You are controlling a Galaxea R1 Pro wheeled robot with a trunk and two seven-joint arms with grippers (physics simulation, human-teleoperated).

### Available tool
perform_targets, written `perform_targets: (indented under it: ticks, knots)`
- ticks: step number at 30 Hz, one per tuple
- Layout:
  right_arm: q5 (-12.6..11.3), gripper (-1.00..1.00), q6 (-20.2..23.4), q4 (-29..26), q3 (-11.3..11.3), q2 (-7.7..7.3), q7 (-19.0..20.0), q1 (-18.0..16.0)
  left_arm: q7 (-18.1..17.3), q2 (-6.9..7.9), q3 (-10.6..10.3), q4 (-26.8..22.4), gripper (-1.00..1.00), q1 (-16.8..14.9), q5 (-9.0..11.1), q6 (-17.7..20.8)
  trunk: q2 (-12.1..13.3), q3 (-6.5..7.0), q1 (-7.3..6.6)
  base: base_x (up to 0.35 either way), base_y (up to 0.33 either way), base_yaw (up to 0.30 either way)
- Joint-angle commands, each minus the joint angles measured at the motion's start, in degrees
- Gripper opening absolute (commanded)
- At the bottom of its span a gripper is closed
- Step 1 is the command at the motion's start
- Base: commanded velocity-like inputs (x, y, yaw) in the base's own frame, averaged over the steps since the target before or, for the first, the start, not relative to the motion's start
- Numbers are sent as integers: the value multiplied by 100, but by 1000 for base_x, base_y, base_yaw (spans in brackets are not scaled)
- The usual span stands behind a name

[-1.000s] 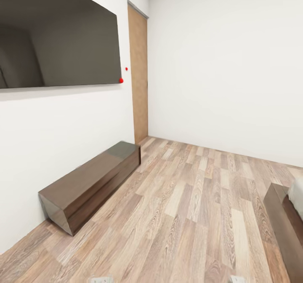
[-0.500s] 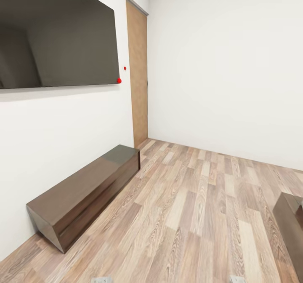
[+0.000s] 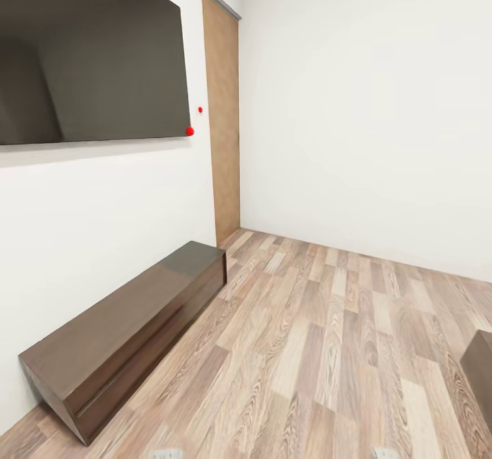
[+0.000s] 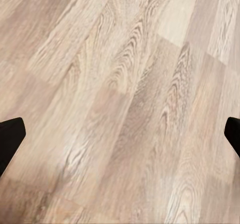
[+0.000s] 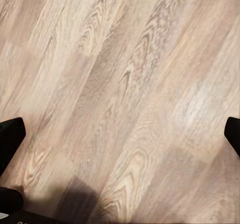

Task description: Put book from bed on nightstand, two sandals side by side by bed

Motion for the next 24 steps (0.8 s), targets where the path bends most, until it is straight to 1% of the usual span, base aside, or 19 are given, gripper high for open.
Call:
perform_targets:
  ticks: [1, 19, 24]
  knots:
    - [-40, 100, -35, 23, 47, 3, 32, -9, -14, -1, 50, 0, 100, -3, -56, -17, -3, -6, 3, 332, 0, 0]
    - [-40, 100, -35, 23, 47, 2, 34, -9, -18, -1, 51, 0, 100, -3, -56, -17, -3, -6, 3, 332, 0, -1]
    - [-40, 100, -35, 23, 46, -5, 40, -9, -16, -1, 51, 0, 100, -3, -56, -17, -3, -6, 3, 331, 0, -176]
